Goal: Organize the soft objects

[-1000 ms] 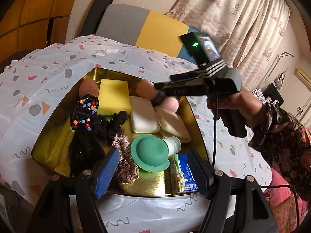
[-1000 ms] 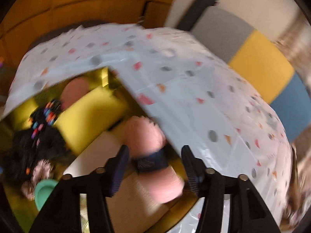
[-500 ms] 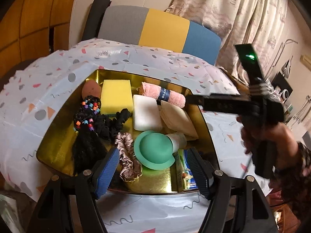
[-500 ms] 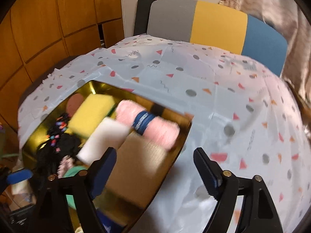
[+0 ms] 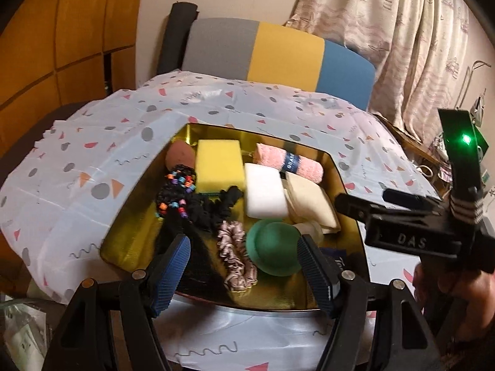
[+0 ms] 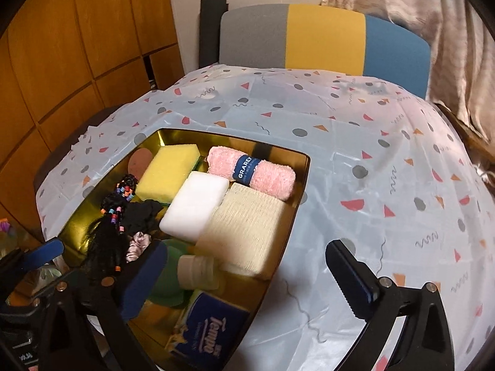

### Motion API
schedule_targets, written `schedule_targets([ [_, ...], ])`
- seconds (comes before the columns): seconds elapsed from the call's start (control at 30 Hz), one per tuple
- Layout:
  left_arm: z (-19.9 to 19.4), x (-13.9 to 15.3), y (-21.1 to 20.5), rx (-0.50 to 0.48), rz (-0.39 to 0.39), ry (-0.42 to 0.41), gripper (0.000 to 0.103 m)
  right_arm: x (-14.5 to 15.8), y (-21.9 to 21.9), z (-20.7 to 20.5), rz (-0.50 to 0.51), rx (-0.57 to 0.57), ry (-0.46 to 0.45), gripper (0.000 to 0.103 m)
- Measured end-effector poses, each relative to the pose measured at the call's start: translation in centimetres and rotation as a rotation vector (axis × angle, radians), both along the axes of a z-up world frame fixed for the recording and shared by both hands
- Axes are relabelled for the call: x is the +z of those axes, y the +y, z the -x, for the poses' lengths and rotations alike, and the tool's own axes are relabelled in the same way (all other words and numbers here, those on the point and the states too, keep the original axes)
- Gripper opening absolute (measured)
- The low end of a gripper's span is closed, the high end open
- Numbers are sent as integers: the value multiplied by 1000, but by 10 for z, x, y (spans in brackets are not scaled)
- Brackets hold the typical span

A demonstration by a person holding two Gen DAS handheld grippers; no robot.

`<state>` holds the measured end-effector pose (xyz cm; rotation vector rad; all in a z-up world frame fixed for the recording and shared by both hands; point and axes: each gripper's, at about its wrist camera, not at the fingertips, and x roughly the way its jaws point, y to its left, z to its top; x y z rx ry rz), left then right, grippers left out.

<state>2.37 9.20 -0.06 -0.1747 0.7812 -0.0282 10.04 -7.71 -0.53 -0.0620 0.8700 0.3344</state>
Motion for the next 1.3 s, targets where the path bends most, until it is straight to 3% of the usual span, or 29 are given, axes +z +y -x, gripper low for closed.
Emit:
schedule_targets([
  [0.4, 11, 14, 4, 24, -5, -29, 73, 9, -3, 23, 11, -157, 0, 103],
  [0.63, 16, 25, 3, 52, -61, -75, 73, 22, -3, 34, -26, -240, 35, 103],
  [1.03, 23, 39, 8, 107, -76, -94, 73, 41, 2, 58, -20, -256, -6, 103],
  [1.3, 22, 41, 18, 155, -82, -74, 73, 35, 1, 64, -16, -287, 9, 103],
])
